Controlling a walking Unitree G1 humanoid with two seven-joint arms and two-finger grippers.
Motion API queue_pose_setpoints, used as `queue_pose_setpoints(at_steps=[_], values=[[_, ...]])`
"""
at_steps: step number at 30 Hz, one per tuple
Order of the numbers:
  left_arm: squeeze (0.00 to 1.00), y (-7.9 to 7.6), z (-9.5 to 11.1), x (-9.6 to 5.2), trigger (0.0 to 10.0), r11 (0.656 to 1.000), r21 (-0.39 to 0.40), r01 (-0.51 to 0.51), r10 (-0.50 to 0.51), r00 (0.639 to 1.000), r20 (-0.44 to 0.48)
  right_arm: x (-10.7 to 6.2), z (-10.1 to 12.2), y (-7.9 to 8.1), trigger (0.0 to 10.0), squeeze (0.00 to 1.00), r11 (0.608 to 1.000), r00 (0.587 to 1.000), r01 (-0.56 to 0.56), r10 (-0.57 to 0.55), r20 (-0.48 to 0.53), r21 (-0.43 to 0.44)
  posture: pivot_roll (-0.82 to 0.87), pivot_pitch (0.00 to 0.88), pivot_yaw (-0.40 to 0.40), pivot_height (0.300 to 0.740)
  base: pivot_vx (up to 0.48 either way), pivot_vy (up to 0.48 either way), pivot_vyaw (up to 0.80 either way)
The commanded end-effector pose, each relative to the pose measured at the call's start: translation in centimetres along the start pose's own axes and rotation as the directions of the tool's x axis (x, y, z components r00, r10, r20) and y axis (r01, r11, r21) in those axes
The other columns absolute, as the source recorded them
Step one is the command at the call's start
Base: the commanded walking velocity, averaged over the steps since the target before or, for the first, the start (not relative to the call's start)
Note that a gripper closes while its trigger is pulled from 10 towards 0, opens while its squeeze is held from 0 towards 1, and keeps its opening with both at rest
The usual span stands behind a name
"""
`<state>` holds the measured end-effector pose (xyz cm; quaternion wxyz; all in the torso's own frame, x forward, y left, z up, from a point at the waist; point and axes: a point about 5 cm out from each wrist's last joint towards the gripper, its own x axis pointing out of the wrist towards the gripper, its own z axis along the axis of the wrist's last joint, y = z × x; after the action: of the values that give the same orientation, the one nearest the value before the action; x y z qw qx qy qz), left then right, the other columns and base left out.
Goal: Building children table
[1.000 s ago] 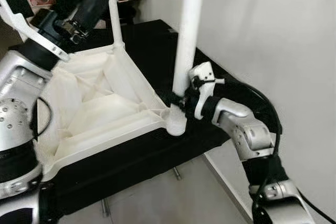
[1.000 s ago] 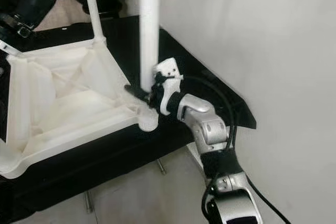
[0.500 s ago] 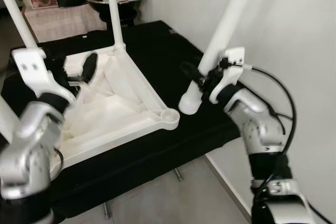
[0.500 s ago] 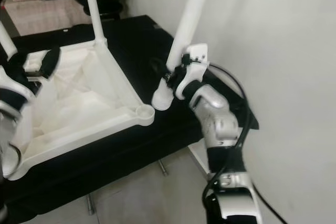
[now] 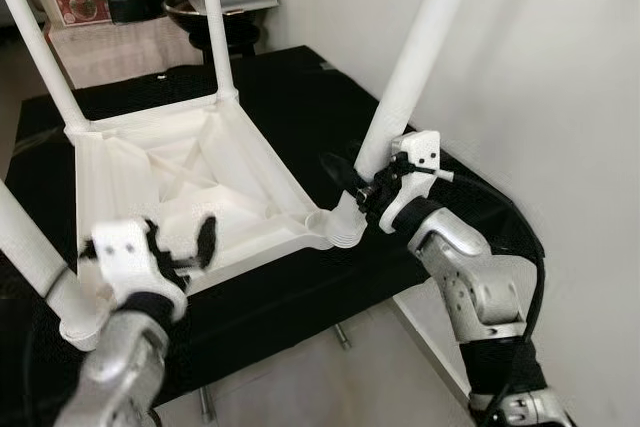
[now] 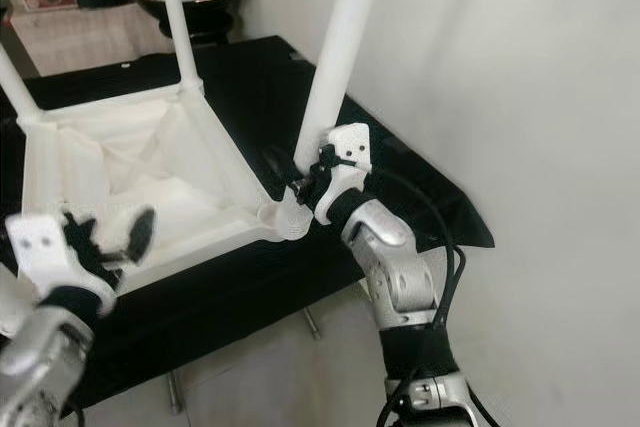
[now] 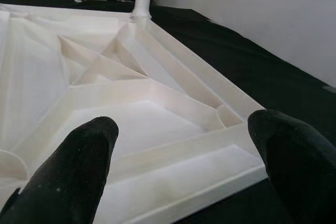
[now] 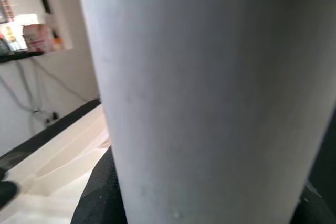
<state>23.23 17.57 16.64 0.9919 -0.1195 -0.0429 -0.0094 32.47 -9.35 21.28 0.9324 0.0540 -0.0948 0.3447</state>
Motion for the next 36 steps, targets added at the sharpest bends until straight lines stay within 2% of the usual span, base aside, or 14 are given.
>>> queue_pose_setpoints(at_steps=[1,5,14,15,16,20,23,29,36], values=[[0.00,-1.2,-0.6,-0.6,10.0,0.999,-0.003,0.034,-0.034,0.999,-0.007,-0.3,0.1,0.5,10.0,0.00,0.999,1.000,-0.024,0.024,0.008,-0.022,-0.13,0.059,0.007,0.740,0.000,-0.469,0.00],[0.00,-2.3,-1.5,-1.1,10.0,0.999,0.020,0.044,-0.043,0.999,-0.030,-0.7,-0.3,1.0,10.0,0.00,0.996,0.997,-0.077,0.076,-0.018,-0.048,-0.14,0.059,0.007,0.740,0.000,-0.231,0.60],[0.00,-1.9,-2.3,-1.5,10.0,0.996,0.080,0.037,-0.033,0.998,-0.056,-1.0,-0.5,1.1,10.0,0.00,0.996,0.997,-0.081,0.080,-0.022,-0.049,-0.14,0.056,0.006,0.740,0.000,0.000,0.80],[0.00,-1.8,-2.6,-1.6,10.0,0.987,0.149,0.066,-0.055,0.996,-0.070,-1.4,-1.4,0.8,10.0,0.00,0.998,0.999,-0.039,0.038,-0.038,-0.047,-0.14,0.055,0.008,0.740,0.000,0.000,0.80],[0.00,-1.9,-2.7,-1.7,10.0,0.981,0.178,0.080,-0.068,0.995,-0.077,-1.7,-1.9,0.6,10.0,0.00,0.999,0.999,-0.021,0.019,-0.048,-0.048,-0.14,0.055,0.008,0.740,0.000,0.000,0.80],[0.00,-2.2,-3.0,-1.9,10.0,0.967,0.233,0.107,-0.090,0.993,-0.083,-2.7,-2.8,0.4,10.0,0.00,0.999,0.998,0.016,-0.018,-0.059,-0.036,-0.13,0.057,0.008,0.740,0.000,0.000,0.80],[0.00,-2.1,-3.2,-2.1,10.0,0.968,0.231,0.097,-0.080,0.994,-0.079,-3.4,-3.5,0.6,10.0,0.00,0.999,0.996,0.043,-0.044,-0.072,-0.027,-0.13,0.062,0.010,0.740,0.000,0.000,0.27],[0.00,-2.1,-3.1,-1.8,10.0,0.963,0.250,0.102,-0.087,0.994,-0.073,-3.5,-4.0,0.8,10.0,0.00,0.999,0.995,0.049,-0.050,-0.089,-0.017,-0.13,0.059,0.020,0.740,0.000,0.000,0.00],[0.00,-2.3,-2.2,-0.7,10.0,0.964,0.246,0.097,-0.091,0.995,-0.037,-2.3,-3.0,-0.5,10.0,0.00,0.995,0.994,0.094,-0.094,-0.049,-0.017,-0.12,0.055,0.018,0.740,0.000,0.000,0.00]])
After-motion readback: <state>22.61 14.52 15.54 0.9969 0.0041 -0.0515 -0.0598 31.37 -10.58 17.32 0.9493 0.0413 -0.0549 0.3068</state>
